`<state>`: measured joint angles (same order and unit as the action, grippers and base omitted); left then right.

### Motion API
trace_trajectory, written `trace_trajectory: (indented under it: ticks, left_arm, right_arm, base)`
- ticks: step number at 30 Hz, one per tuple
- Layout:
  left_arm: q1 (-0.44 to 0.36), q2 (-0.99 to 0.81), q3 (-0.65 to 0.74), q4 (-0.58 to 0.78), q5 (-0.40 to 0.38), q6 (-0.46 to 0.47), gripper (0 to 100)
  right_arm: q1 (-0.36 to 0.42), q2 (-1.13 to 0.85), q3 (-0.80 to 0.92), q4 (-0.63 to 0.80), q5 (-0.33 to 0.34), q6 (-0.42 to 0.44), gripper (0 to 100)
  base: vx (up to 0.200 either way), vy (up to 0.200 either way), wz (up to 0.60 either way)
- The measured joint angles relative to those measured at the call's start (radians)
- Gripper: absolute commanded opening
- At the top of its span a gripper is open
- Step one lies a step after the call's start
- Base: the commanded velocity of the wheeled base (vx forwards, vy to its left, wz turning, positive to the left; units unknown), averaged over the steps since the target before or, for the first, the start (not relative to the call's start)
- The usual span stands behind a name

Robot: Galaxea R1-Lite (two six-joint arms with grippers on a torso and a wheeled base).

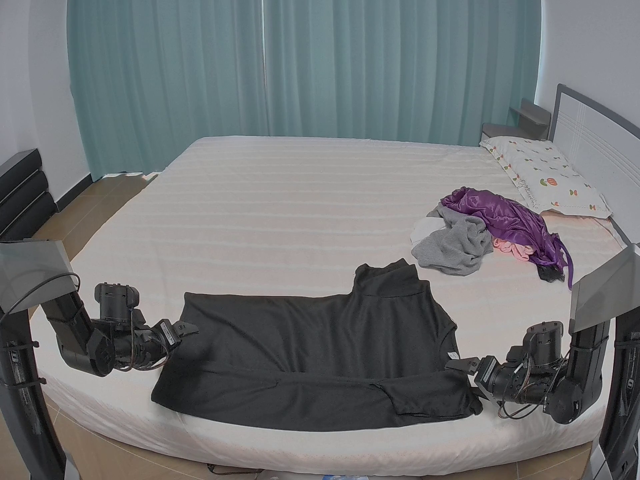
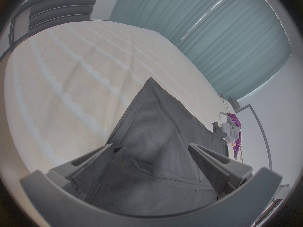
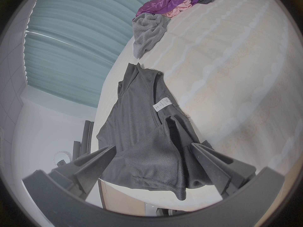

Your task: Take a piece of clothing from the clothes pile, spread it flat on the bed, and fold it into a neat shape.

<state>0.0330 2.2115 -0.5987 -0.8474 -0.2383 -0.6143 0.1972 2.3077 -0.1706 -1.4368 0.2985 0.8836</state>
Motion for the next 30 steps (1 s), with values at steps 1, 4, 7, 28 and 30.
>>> trace_trajectory:
  ticks: [1, 4, 7, 28, 30]
  left_arm:
    - [-0.002, 0.005, 0.002, -0.011, 0.0, 0.0, 100]
    - [-0.007, 0.019, 0.007, -0.02, 0.0, 0.001, 100]
    - [-0.012, 0.03, 0.006, -0.022, 0.011, 0.001, 100]
    - [-0.037, 0.063, 0.024, -0.02, 0.143, 0.044, 0]
    - [-0.035, 0.062, 0.033, -0.021, 0.153, 0.041, 0]
  right_arm:
    - [0.0, 0.0, 0.0, 0.0, 0.0, 0.0, 100]
    - [0.0, 0.0, 0.0, 0.0, 0.0, 0.0, 100]
    - [0.0, 0.0, 0.0, 0.0, 0.0, 0.0, 100]
    - [0.0, 0.001, 0.0, 0.0, -0.001, -0.002, 100]
    - [0.0, 0.001, 0.0, 0.0, -0.001, -0.002, 100]
  base:
    - [0.0, 0.0, 0.0]
    - [0.0, 0.0, 0.0]
    - [0.0, 0.0, 0.0]
    - [0.0, 0.0, 0.0]
    - [0.0, 0.0, 0.0]
